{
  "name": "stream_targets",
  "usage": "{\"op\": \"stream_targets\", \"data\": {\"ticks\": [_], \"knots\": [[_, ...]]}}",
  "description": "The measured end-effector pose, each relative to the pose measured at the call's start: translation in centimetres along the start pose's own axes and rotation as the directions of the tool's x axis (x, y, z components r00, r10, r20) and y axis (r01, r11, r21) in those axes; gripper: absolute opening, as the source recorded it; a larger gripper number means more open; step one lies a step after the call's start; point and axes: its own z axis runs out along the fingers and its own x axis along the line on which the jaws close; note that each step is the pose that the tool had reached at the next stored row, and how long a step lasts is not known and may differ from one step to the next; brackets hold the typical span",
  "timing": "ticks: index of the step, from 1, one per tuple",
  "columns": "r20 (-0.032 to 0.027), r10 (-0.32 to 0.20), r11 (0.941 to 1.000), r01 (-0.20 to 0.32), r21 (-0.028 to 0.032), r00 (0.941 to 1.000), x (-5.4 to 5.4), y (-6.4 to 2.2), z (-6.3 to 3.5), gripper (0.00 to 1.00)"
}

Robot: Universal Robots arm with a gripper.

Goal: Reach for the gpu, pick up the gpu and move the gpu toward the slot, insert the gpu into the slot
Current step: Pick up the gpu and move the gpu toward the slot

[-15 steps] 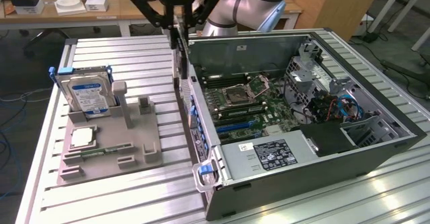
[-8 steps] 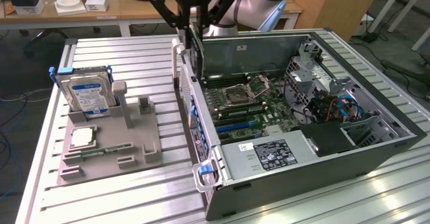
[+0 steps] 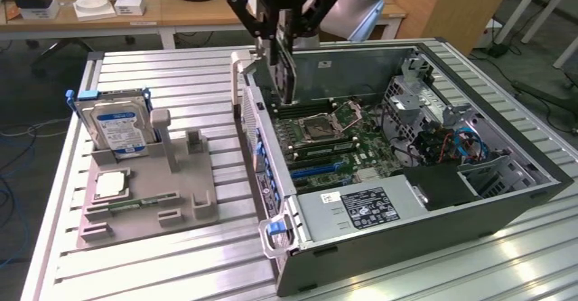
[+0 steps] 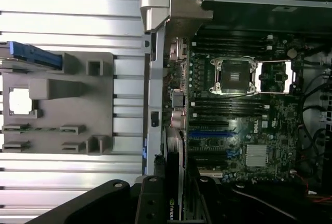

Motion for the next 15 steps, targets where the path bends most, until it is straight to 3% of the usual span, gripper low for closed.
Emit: {"op": "stream_targets", "data": {"ticks": [15], "knots": [[-0.0001, -0.011, 0.9999, 0.011, -0.0004, 0.9999, -4.9, -0.05, 0.39, 0.26]]}}
